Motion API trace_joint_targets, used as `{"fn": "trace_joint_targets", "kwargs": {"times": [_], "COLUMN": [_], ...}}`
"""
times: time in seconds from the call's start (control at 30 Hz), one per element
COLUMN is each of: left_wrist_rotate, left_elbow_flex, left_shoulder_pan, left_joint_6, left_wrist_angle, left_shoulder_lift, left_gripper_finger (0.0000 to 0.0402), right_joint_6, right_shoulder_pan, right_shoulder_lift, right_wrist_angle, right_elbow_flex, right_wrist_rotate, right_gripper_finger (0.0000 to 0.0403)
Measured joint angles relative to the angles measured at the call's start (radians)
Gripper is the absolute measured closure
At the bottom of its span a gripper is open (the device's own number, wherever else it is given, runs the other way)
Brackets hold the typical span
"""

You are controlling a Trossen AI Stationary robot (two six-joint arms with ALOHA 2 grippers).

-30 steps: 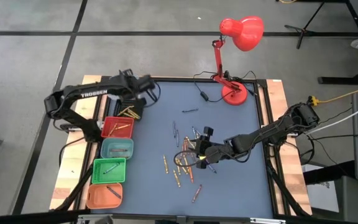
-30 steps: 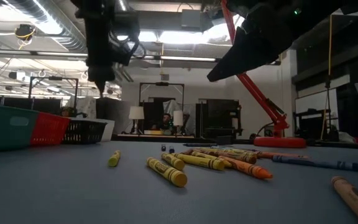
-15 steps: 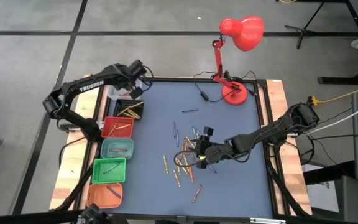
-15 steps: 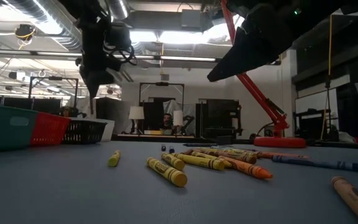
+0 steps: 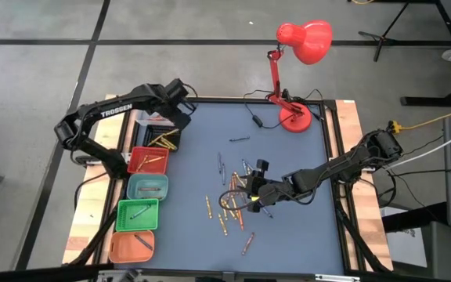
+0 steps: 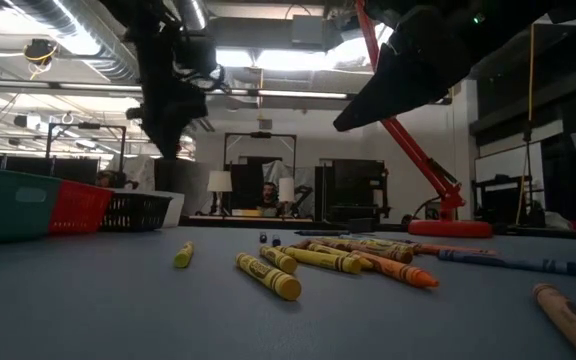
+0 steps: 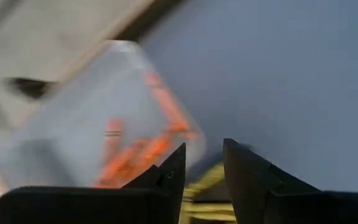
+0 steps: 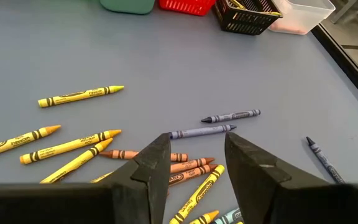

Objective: Sort crayons
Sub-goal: Put the green crayon into the black bin

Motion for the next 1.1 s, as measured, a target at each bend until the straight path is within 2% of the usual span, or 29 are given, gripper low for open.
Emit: {"fn": "trace_joint_targets", "kwargs": {"times": [0.13, 0.27, 0.8, 1.1], "left_wrist_rotate": [0.149, 0.209, 0.197, 0.133], "left_elbow_flex": [0.0, 0.0, 0.0, 0.0], "left_shoulder_pan": [-0.073, -0.178, -0.69, -0.906], "left_joint_6": [-0.062, -0.179, -0.91, -1.253], "left_wrist_angle": [0.007, 0.006, 0.009, 0.143], "left_shoulder_lift": [0.0, 0.0, 0.0, 0.06], "left_gripper_finger": [0.031, 0.031, 0.031, 0.031], "right_joint_6": [0.0, 0.0, -0.001, -0.001], "right_shoulder_pan": [0.0, 0.0, 0.0, 0.0], "right_shoulder_lift": [0.0, 0.0, 0.0, 0.0], "right_wrist_angle": [0.0, 0.0, 0.0, 0.006], "right_elbow_flex": [0.0, 0.0, 0.0, -0.001], "right_wrist_rotate": [0.0, 0.0, -0.001, -0.001], "right_gripper_finger": [0.0253, 0.0253, 0.0253, 0.0253]}}
